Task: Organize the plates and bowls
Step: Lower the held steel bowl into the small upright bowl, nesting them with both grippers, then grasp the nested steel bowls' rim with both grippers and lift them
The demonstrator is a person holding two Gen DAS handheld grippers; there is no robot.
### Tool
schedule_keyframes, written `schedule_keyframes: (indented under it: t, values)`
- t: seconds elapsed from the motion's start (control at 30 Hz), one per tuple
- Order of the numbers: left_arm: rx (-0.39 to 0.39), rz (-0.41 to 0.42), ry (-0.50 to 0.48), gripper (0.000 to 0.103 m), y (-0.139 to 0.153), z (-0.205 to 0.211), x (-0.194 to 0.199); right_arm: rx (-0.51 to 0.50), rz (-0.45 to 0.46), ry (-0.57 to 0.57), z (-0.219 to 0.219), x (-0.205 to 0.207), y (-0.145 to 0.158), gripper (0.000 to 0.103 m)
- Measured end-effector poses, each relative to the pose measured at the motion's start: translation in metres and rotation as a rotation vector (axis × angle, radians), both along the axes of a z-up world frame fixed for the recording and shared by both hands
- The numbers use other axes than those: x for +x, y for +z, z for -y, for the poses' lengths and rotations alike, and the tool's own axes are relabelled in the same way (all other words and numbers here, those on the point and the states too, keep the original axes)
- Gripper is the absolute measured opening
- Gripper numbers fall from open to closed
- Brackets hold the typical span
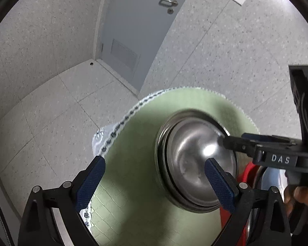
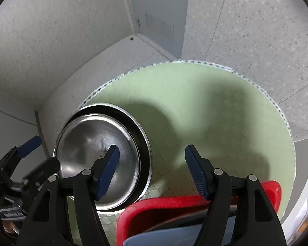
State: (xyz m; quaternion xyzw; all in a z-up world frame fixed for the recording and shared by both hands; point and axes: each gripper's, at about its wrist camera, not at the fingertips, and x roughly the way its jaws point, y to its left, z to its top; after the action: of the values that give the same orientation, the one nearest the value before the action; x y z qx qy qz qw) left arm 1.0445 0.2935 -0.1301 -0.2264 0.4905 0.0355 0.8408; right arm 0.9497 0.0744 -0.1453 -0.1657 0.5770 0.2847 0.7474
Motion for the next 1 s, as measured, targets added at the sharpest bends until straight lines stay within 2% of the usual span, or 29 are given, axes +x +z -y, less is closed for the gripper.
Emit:
schedule_keyframes:
  t: [0.43, 0.53, 0.6, 0.67, 0.73, 0.9, 1.0]
  values:
    - [-0.048, -0.071, -0.038, 0.092, -0.031, 0.014, 0.016, -0.049, -0.118, 0.054, -0.013, 0.009, -0.038, 0.069]
    - [-0.077, -0.087, -0.063, 0.081, -0.037, 0.019, 0.020, -0.027, -0.148, 0.061, -0.015, 0.008, -0.042, 0.068]
    - [-0.095, -0.085, -0.092, 0.068, -0.039, 0.022, 0.025, -0.010, -0.174, 0.067, -0.017, 0.007, -0.043, 0.067]
    - [-0.096, -0.079, -0.108, 0.061, -0.036, 0.025, 0.028, 0.009, -0.191, 0.073, -0.019, 0.005, -0.043, 0.058]
    - [-0.069, -0.080, -0.109, 0.058, -0.034, 0.027, 0.030, 0.014, -0.186, 0.068, -0.019, 0.003, -0.042, 0.056]
    - [-0.059, -0.082, -0.093, 0.046, -0.034, 0.023, 0.032, 0.030, -0.173, 0.054, -0.012, -0.001, -0.039, 0.055]
    - [-0.041, -0.078, -0.085, 0.039, -0.031, 0.022, 0.032, 0.046, -0.158, 0.040, -0.011, -0.001, -0.035, 0.050]
